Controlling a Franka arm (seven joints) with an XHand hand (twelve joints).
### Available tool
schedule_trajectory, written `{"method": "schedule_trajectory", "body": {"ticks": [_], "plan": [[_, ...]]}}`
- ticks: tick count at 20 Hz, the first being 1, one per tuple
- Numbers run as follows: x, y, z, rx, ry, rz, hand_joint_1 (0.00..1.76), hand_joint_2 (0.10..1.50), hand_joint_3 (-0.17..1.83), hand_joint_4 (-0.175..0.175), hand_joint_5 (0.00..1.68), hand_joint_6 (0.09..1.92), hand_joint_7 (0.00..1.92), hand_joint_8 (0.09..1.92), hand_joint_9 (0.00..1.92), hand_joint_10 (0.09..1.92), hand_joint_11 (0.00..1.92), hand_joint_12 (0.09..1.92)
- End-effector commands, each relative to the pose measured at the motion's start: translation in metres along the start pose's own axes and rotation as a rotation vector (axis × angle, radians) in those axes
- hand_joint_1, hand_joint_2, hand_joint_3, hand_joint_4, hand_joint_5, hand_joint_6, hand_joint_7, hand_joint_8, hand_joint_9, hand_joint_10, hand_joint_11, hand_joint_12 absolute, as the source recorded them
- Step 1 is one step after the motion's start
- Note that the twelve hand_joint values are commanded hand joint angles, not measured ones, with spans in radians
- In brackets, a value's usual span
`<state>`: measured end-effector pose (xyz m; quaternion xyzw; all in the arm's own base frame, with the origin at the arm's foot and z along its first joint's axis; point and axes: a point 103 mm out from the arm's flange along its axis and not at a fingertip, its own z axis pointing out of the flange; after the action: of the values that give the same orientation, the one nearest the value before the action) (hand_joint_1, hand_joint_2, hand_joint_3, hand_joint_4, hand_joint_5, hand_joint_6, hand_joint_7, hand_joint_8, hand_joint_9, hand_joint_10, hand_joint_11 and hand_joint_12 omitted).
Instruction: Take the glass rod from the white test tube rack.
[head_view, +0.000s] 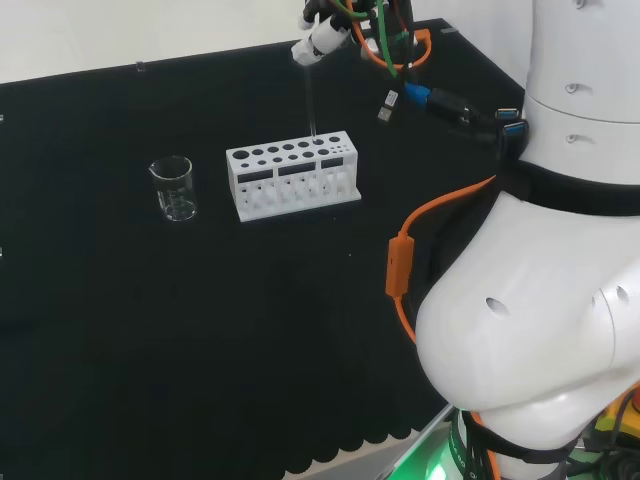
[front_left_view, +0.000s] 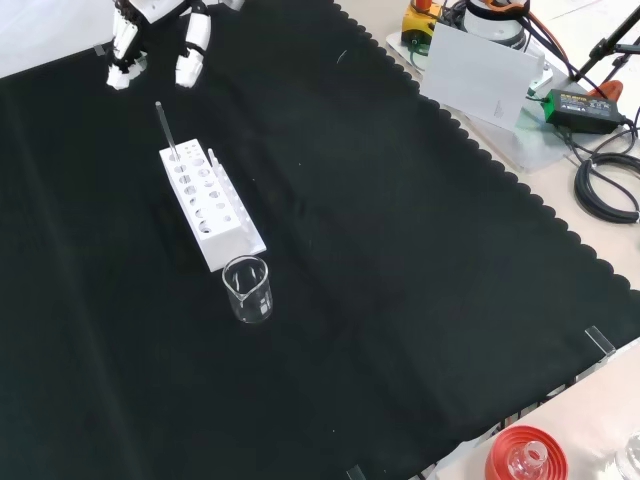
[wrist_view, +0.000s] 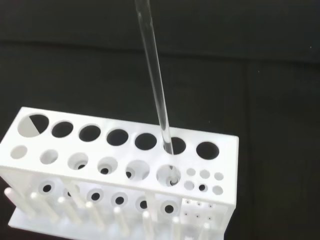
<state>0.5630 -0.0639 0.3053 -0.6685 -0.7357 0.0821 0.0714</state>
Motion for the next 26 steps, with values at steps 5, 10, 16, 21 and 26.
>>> {"method": "schedule_trajectory", "body": {"ticks": [5, 10, 16, 21, 26], "plan": [[0.002, 0.008, 0.02, 0.044, 0.002, 0.008, 0.59, 0.88, 0.21, -0.03, 0.43, 0.33, 0.64, 0.8, 0.91, 0.69, 0.9, 1.2], [0.001, 0.009, 0.03, 0.066, 0.0, 0.005, 0.59, 0.88, 0.22, -0.034, 0.42, 0.41, 0.65, 0.8, 0.93, 0.68, 0.92, 1.19], [0.016, 0.016, 0.033, 0.09, -0.021, 0.013, 0.59, 0.87, 0.24, -0.037, 0.41, 0.47, 0.67, 0.8, 0.95, 0.67, 0.94, 1.19], [0.019, 0.018, 0.044, 0.089, -0.028, -0.001, 0.6, 0.86, 0.26, -0.047, 0.42, 0.53, 0.7, 0.79, 0.98, 0.66, 0.96, 1.18], [0.024, 0.025, 0.05, 0.099, -0.031, -0.014, 0.67, 0.84, 0.29, -0.07, 0.49, 0.69, 0.78, 0.77, 1.05, 0.62, 1.03, 1.15]]}}
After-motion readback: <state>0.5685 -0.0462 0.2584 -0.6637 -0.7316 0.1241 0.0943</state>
